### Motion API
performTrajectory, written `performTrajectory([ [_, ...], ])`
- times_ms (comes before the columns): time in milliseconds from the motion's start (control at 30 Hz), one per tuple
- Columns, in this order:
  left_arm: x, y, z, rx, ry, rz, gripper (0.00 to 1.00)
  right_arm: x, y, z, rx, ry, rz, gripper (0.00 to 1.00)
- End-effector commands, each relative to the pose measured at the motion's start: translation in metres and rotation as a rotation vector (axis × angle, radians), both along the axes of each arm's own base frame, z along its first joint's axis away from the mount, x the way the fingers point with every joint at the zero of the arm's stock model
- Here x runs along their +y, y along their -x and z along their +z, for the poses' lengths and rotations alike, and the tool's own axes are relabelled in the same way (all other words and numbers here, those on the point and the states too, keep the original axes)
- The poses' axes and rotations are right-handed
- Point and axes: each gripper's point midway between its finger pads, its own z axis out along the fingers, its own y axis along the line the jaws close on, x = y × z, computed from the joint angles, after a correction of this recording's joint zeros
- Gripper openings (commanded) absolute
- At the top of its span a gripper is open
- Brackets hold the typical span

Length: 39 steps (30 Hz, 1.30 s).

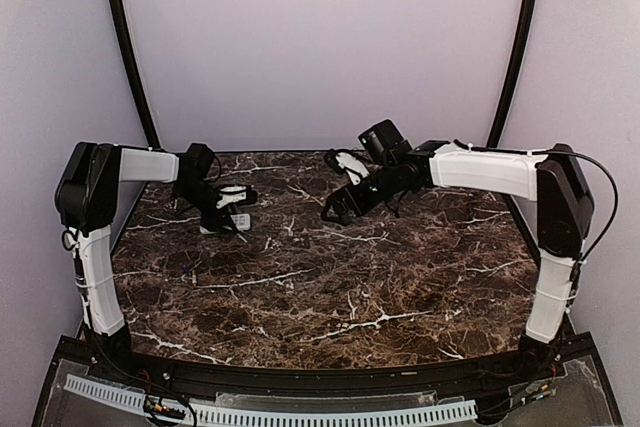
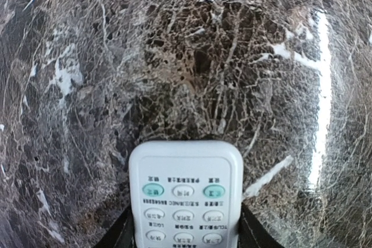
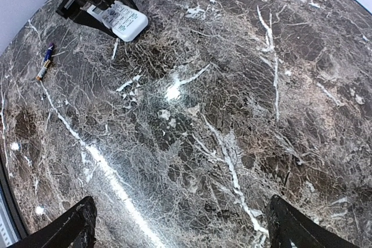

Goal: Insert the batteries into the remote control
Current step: Pick up the remote control from the center of the board, then pass from the left arm to the right

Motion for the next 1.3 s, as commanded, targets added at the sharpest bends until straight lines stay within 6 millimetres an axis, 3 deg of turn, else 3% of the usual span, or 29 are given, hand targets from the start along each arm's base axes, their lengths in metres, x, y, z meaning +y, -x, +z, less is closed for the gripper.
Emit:
performTrajectory([
  [0,-0.003,0.014,0.007,0.025,0.041,0.013,0.17,-0.009,0.001,0.019,-0.008,-0.007,-0.052,0.99],
  [67,-0.012,0.012,0.023,0.000,0.103,0.025,0.05,-0.009,0.001,0.031,-0.005,-0.026,-0.068,0.99],
  [133,-0.021,0.005,0.049,-0.058,0.166,0.041,0.00,-0.010,0.000,0.047,0.013,-0.067,-0.092,0.99],
  [167,-0.027,-0.003,0.075,-0.129,0.209,0.053,0.00,-0.011,-0.001,0.058,0.033,-0.098,-0.106,0.99],
  [200,-0.032,-0.005,0.089,-0.161,0.243,0.053,0.00,-0.013,-0.001,0.072,0.046,-0.139,-0.119,0.99],
  [233,-0.040,-0.011,0.124,-0.256,0.296,0.056,0.00,-0.014,-0.003,0.087,0.059,-0.187,-0.131,0.99],
  [267,-0.045,-0.009,0.137,-0.292,0.329,0.047,0.00,-0.015,-0.003,0.102,0.067,-0.238,-0.138,0.99],
  [300,-0.056,-0.008,0.178,-0.411,0.383,0.017,0.00,-0.017,-0.003,0.120,0.068,-0.291,-0.144,0.99],
  [333,-0.063,0.001,0.186,-0.443,0.400,-0.009,0.00,-0.020,-0.003,0.137,0.067,-0.341,-0.155,0.98],
  [367,-0.078,0.011,0.223,-0.563,0.441,-0.067,0.00,-0.022,-0.002,0.153,0.059,-0.375,-0.174,0.95],
  [400,-0.083,0.020,0.227,-0.603,0.443,-0.083,0.00,-0.023,0.000,0.170,0.048,-0.404,-0.191,0.92],
  [433,-0.099,0.031,0.259,-0.723,0.469,-0.121,0.00,-0.022,0.003,0.185,0.032,-0.431,-0.186,0.88],
  [467,-0.105,0.040,0.260,-0.748,0.473,-0.134,0.00,-0.018,0.009,0.201,0.007,-0.457,-0.170,0.85],
  [500,-0.117,0.053,0.284,-0.837,0.501,-0.154,0.00,-0.013,0.015,0.215,-0.021,-0.479,-0.150,0.83],
  [533,-0.121,0.060,0.282,-0.854,0.504,-0.160,0.00,-0.007,0.023,0.227,-0.045,-0.505,-0.116,0.82],
  [567,-0.131,0.069,0.298,-0.929,0.516,-0.174,0.00,0.000,0.034,0.239,-0.062,-0.532,-0.069,0.81],
  [600,-0.134,0.072,0.297,-0.951,0.510,-0.177,0.00,0.006,0.043,0.248,-0.067,-0.560,-0.023,0.81],
  [733,-0.159,0.093,0.309,-1.035,0.512,-0.212,0.00,0.017,0.069,0.265,-0.072,-0.609,0.081,0.76],
  [867,-0.172,0.107,0.312,-1.074,0.549,-0.219,0.00,0.024,0.074,0.255,-0.057,-0.585,0.085,0.69],
  [1133,-0.186,0.112,0.305,-1.080,0.534,-0.234,0.00,0.029,0.063,0.215,-0.037,-0.460,0.011,0.64],
  [1267,-0.187,0.112,0.301,-1.076,0.521,-0.237,0.00,0.037,0.065,0.207,-0.012,-0.453,0.041,0.55],
])
